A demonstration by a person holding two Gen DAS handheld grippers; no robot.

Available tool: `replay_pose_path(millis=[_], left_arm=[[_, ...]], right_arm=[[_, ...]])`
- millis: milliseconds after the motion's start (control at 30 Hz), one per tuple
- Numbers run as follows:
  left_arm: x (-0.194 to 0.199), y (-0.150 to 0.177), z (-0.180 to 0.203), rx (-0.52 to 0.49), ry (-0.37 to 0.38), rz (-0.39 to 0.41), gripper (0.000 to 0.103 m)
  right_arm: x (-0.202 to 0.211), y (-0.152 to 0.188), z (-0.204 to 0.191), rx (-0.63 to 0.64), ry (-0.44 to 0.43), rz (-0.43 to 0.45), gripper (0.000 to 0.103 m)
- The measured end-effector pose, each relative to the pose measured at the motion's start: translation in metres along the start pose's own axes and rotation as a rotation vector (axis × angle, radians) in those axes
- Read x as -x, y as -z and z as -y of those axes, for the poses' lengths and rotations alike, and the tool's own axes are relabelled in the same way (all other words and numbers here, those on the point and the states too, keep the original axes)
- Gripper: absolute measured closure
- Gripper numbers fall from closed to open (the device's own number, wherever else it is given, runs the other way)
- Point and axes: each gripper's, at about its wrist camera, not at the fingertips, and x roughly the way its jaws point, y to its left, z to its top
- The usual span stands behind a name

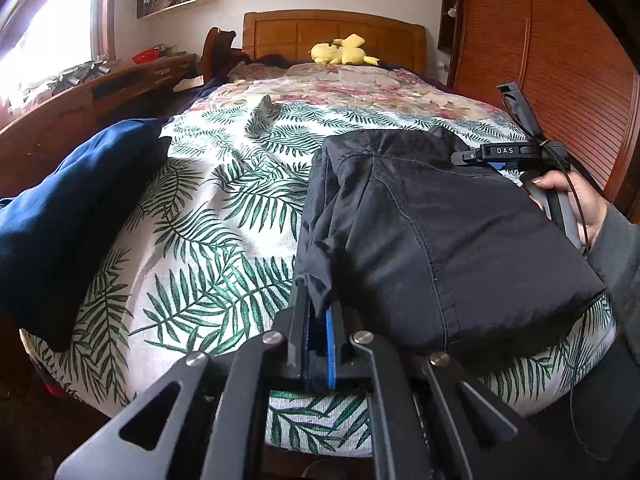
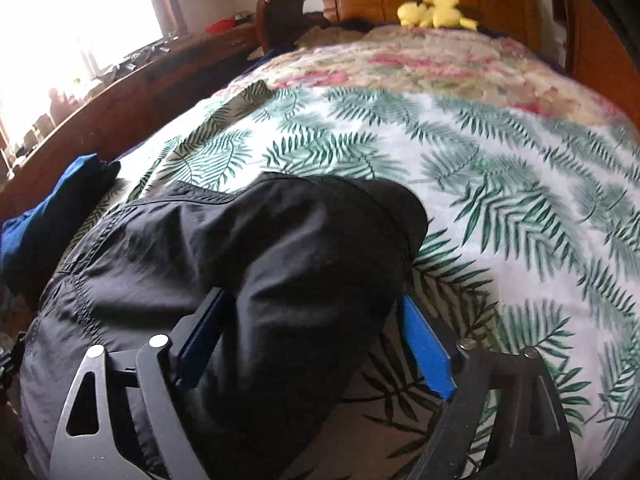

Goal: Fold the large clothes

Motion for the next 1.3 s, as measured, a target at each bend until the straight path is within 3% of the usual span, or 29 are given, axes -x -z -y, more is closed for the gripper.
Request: replay_pose_path(millis=[133,267,367,633,1033,1100,1133,1167,1300], left_arm=[[0.006,0.000,-0.004,0.003,0.014,-0.022,0.095],[0.021,0.007,-0.012,-0.005,0.012,-0.032,0.083],[0.024,0.012,-0.015,0.014,0.050,-0.063,0.078],[0.000,0.024,-0.010,0.027,0.073,-0.116,0.074],[-0.014,0.030,-0.009,0.019,0.020,-0.131,0.067],[-0.013,0.032,-0.006,0.003,0.024,-0.122,0.073],[-0.013,0.032,-0.006,-0.002,0.045,-0.114,0.077],[-0.011,0.033,-0.006,0.001,0.053,-0.106,0.087],[0.001,0.028,-0.004,-0.054,0.052,-0.024,0.096]], right_arm=[[-0.010,0.001,0.004,-0.041,-0.058,-0.025,0.013],[-0.017,0.004,0.001,-0.045,-0.063,-0.034,0.012],[-0.020,0.006,0.003,-0.054,-0.073,-0.036,0.012],[-0.026,0.008,0.012,-0.097,-0.121,-0.046,0.011],[-0.029,0.009,0.013,-0.104,-0.143,-0.054,0.012],[-0.029,0.010,0.012,-0.094,-0.160,-0.055,0.017],[-0.027,0.010,0.011,-0.088,-0.170,-0.049,0.026],[-0.025,0.010,0.011,-0.082,-0.176,-0.039,0.030],[-0.001,0.008,0.008,-0.048,-0.204,0.052,0.064]])
